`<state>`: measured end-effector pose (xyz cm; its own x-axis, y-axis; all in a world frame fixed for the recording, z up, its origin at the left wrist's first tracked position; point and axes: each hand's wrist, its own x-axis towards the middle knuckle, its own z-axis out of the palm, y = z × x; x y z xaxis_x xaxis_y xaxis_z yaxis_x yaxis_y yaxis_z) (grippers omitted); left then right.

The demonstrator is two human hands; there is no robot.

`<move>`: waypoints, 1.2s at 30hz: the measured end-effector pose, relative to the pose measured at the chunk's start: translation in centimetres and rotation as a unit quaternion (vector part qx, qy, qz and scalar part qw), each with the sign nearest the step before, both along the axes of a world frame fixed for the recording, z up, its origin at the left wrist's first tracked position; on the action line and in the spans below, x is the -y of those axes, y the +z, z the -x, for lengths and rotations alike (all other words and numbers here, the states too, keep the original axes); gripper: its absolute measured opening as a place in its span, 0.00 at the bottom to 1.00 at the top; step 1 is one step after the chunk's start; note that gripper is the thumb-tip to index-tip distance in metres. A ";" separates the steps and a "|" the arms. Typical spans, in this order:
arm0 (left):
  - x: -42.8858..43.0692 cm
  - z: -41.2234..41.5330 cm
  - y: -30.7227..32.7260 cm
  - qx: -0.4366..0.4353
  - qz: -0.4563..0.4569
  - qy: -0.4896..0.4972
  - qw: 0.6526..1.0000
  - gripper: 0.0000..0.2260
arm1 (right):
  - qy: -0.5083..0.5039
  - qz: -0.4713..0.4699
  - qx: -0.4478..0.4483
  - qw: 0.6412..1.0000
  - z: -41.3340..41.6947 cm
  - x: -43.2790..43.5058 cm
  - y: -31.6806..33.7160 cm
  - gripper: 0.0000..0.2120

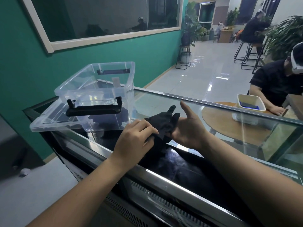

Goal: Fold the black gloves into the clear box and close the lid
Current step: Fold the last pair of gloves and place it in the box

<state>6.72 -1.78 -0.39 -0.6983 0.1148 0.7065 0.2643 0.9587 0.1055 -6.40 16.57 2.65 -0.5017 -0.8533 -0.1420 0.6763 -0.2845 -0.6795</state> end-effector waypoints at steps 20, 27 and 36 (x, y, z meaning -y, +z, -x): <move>0.6 0.8 -0.3 0.127 -0.181 -0.016 0.975 0.04 | 0.010 -0.055 -0.052 0.997 1.0 0.5 -1.5 0.40; 1.4 1.7 -1.1 0.223 -0.125 0.018 0.967 0.24 | 0.000 -0.064 -0.080 0.995 1.0 0.3 -1.5 0.40; 0.9 1.8 -1.3 0.285 -0.090 0.074 0.951 0.30 | -0.080 -0.021 -0.053 0.995 2.0 0.5 -2.0 0.35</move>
<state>4.90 -2.69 -1.72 -0.9733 -0.1012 0.2062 -0.0214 0.9338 0.3571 -8.40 16.05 0.63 -0.6439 -0.7565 -0.1141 0.5487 -0.3527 -0.7580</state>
